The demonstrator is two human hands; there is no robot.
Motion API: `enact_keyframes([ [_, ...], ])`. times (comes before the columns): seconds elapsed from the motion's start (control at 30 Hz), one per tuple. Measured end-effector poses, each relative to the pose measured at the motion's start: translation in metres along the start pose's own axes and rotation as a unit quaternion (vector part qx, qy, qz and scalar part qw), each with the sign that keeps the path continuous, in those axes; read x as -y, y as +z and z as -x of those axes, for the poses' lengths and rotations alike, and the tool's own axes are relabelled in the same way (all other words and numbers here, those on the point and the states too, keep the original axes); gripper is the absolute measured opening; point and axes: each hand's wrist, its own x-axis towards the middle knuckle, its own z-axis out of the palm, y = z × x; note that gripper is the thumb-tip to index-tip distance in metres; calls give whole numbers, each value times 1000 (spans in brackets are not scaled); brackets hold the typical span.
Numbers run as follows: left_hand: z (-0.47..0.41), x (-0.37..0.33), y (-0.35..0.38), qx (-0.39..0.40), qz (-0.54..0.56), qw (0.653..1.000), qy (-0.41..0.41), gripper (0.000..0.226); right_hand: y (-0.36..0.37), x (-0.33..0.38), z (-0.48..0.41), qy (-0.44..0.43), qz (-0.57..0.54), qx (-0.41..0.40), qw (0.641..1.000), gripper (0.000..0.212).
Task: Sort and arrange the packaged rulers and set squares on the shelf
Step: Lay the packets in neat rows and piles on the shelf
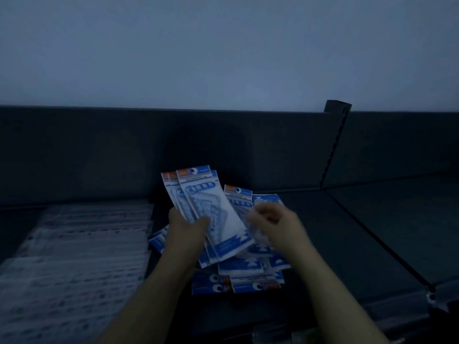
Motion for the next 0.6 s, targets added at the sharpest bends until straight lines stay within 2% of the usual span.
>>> enact_keyframes([
  [0.07, -6, -3, -9, -19, -2, 1000, -8, 32, -20, -16, -14, 7, 129, -101, 987, 36],
  [0.13, -10, -4, -15, -24, 2, 1000, -18, 33, -29, -27, -20, 65, 267, -88, 958, 50],
  [0.2, -10, -3, -16, -16, -2, 1000, -27, 37, -30, -29, -23, 127, 299, -47, 945, 57],
  [0.3, -7, -3, -15, -9, -1, 1000, -26, 33, -33, -24, -24, 165, 227, -44, 959, 45],
  [0.47, -5, -6, -13, 4, 5, 1000, -24, 35, -42, -25, -18, 129, 88, -69, 985, 36],
  [0.6, -3, -7, -11, 9, 7, 999, -38, 32, -49, -23, -16, 148, -59, -82, 984, 33],
])
